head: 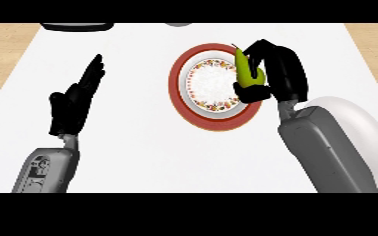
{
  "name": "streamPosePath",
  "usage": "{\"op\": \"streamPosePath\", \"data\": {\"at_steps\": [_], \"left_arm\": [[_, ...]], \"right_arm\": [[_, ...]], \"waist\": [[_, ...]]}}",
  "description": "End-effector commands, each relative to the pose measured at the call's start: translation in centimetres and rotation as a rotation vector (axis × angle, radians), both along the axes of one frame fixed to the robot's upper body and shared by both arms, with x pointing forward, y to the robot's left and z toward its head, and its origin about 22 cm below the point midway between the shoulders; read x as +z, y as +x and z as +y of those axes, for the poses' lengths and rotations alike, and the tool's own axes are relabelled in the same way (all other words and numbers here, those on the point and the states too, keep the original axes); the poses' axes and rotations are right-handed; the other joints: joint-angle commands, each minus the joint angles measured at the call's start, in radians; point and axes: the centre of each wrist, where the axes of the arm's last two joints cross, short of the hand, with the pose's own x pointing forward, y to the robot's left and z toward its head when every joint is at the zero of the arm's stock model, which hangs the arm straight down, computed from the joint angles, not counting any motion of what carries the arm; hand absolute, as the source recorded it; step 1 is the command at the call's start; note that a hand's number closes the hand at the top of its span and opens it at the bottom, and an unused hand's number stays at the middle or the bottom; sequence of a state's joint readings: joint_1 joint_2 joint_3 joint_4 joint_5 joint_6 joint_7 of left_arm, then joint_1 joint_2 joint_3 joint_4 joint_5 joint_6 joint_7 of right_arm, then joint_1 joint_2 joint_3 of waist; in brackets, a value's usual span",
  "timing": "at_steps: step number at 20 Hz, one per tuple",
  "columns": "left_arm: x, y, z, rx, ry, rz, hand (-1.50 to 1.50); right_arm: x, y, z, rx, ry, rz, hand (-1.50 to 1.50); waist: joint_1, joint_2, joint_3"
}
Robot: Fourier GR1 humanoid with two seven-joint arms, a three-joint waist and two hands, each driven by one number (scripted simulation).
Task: Pick the pear from the plate and place it in the plate
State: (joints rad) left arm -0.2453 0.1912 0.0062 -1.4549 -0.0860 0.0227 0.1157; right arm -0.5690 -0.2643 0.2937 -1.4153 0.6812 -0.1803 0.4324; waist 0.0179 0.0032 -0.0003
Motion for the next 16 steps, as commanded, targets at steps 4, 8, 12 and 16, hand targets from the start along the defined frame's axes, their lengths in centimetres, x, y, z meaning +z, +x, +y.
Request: {"op": "streamPosePath", "data": {"at_steps": [4, 8, 12, 16], "left_arm": [[0.4, 1.3, -0.3, 0.01, 0.01, 0.0, 0.0], [0.3, 0.8, -0.2, 0.002, 0.007, -0.004, 0.0], [1.0, 1.1, -0.7, -0.021, 0.006, -0.009, 0.0], [1.3, 1.0, -2.2, -0.032, -0.004, -0.022, 0.0]], "right_arm": [[-3.7, 3.4, 5.9, 0.003, -0.167, 0.083, 1.5], [-5.9, 5.1, 6.9, -0.03, -0.252, 0.182, 1.5], [-8.9, 4.9, 7.2, -0.071, -0.062, 0.29, -1.5], [-10.1, 5.9, 6.6, -0.058, 0.016, 0.294, -1.5]], "waist": [[0.005, 0.005, 0.0], [0.015, 0.007, 0.0], [0.012, 0.005, 0.001], [0.025, 0.009, 0.002]]}}
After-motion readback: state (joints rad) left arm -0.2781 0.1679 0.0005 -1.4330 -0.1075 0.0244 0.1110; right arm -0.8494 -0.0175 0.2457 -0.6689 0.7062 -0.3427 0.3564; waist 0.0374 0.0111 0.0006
